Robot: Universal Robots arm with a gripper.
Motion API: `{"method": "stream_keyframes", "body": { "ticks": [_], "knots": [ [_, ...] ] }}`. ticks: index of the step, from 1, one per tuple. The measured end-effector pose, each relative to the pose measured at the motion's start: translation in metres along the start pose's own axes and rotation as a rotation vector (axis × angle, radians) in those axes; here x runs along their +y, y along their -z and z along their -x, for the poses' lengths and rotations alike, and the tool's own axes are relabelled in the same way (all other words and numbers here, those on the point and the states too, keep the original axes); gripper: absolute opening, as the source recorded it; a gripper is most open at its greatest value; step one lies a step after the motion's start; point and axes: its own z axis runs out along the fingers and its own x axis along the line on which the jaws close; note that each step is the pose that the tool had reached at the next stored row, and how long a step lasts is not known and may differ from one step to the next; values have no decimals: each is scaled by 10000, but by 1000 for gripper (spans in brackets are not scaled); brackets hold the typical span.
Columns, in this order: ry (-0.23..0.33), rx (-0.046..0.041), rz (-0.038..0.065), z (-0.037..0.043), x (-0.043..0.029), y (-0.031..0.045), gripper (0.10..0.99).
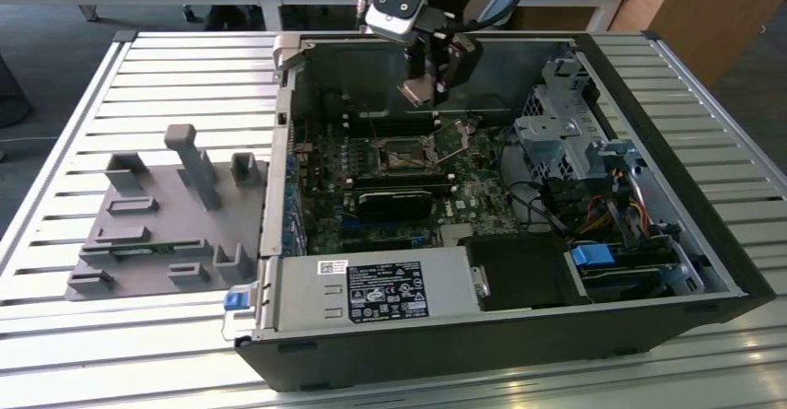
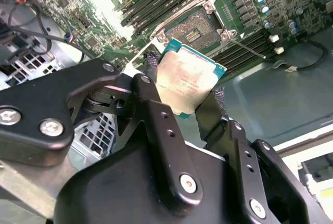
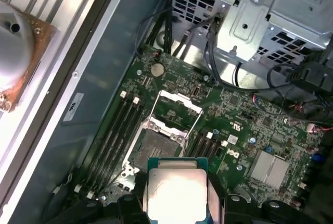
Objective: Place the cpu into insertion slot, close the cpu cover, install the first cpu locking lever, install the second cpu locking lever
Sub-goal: 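Place the cpu into insertion slot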
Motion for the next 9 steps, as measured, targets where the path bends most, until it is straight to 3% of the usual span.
{"method": "stream_keyframes", "body": {
  "ticks": [9],
  "knots": [
    [-1170, -111, 8, -6, -5, -69, 541]
  ]
}}
